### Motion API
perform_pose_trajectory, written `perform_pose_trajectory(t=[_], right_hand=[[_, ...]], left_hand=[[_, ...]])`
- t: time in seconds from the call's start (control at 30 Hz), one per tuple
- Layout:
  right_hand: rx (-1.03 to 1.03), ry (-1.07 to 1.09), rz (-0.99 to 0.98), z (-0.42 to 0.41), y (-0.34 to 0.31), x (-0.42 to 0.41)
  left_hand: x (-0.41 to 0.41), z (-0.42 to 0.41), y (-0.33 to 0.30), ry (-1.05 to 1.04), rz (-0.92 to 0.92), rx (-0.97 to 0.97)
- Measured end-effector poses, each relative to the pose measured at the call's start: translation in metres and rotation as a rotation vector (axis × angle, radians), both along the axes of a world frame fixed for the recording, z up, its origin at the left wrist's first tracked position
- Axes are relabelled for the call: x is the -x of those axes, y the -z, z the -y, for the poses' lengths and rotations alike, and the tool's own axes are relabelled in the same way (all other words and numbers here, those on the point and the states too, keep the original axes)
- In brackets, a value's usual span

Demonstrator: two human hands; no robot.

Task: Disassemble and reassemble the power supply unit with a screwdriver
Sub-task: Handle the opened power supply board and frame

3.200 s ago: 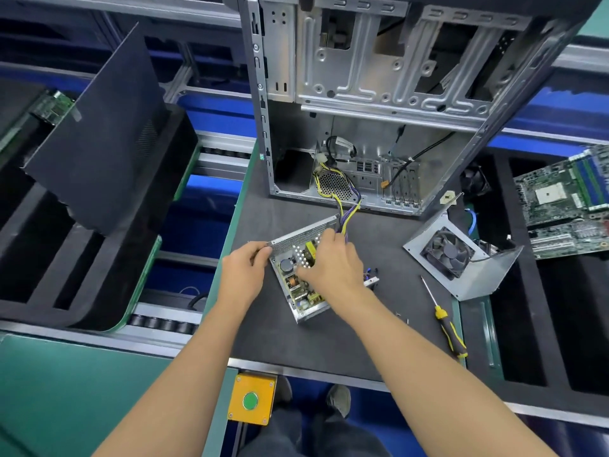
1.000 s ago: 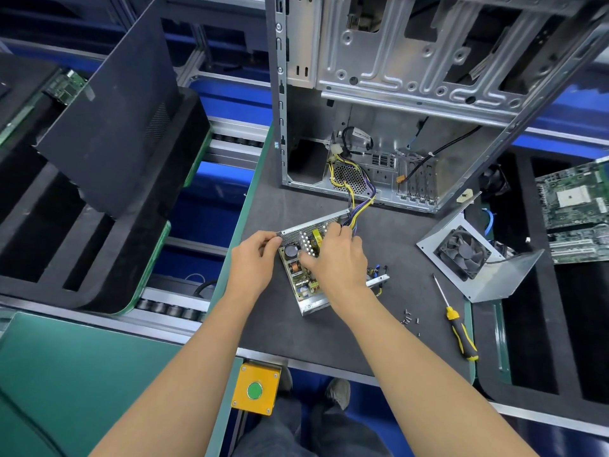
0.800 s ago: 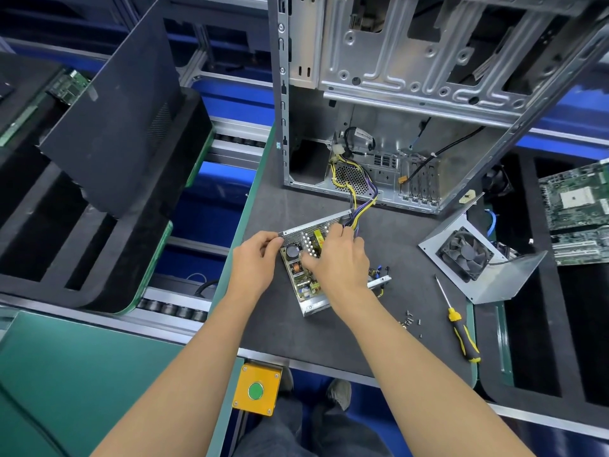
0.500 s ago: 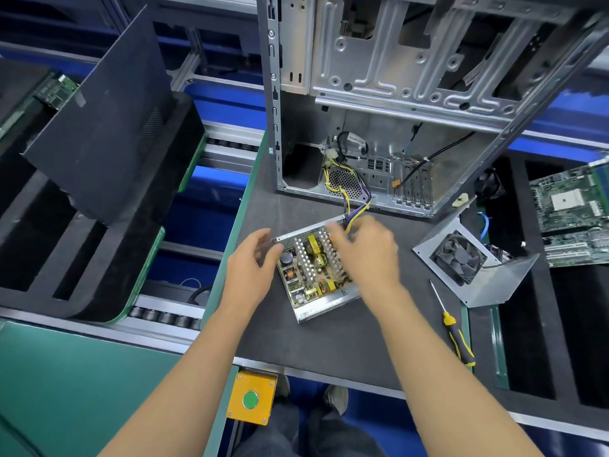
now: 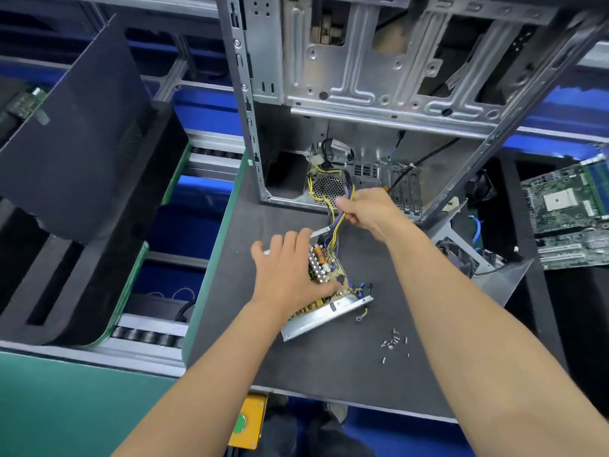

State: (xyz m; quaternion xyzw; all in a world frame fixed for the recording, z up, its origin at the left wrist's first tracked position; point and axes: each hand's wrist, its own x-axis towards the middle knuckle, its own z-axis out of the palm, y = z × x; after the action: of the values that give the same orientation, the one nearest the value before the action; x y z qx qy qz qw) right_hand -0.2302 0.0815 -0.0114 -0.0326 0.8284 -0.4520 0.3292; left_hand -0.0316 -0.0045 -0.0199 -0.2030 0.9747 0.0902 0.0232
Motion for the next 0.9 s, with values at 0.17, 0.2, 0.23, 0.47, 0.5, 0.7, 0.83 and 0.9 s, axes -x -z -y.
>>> perform_pose_trajectory(t=[0.17, 0.2, 0.23, 0.47, 0.5, 0.7, 0.83, 0.9], right_hand=[[0.012, -0.22, -0.264, 0.022, -0.009, -0.007], [-0.001, -0.26, -0.267, 0.027, -0.01, -0.007], [-0.023, -0.304, -0.268, 0.03, -0.011, -0.006], [-0.158, -0.534, -0.227, 0.052, -0.014, -0.008], [-0.138, -0.517, -0.204, 0.051, -0.014, -0.009], [-0.006, -0.294, -0.132, 0.004, -0.025, -0.014], [-0.094, -0.286, -0.22, -0.061, -0.028, -0.039], [-0.185, -0.421, -0.123, -0.095, -0.021, -0.058]], left_hand=[[0.001, 0.0, 0.007, -0.001, -0.089, 0.014], [0.0, 0.0, 0.008, 0.003, -0.104, 0.012], [0.0, 0.001, 0.008, 0.012, -0.116, 0.009], [-0.004, 0.007, 0.007, 0.106, -0.095, -0.006], [-0.004, 0.008, 0.006, 0.113, -0.084, -0.006], [-0.004, 0.009, 0.004, 0.113, -0.063, -0.007], [-0.006, 0.01, 0.005, 0.118, -0.084, -0.036], [-0.006, 0.011, 0.004, 0.127, -0.071, -0.053]])
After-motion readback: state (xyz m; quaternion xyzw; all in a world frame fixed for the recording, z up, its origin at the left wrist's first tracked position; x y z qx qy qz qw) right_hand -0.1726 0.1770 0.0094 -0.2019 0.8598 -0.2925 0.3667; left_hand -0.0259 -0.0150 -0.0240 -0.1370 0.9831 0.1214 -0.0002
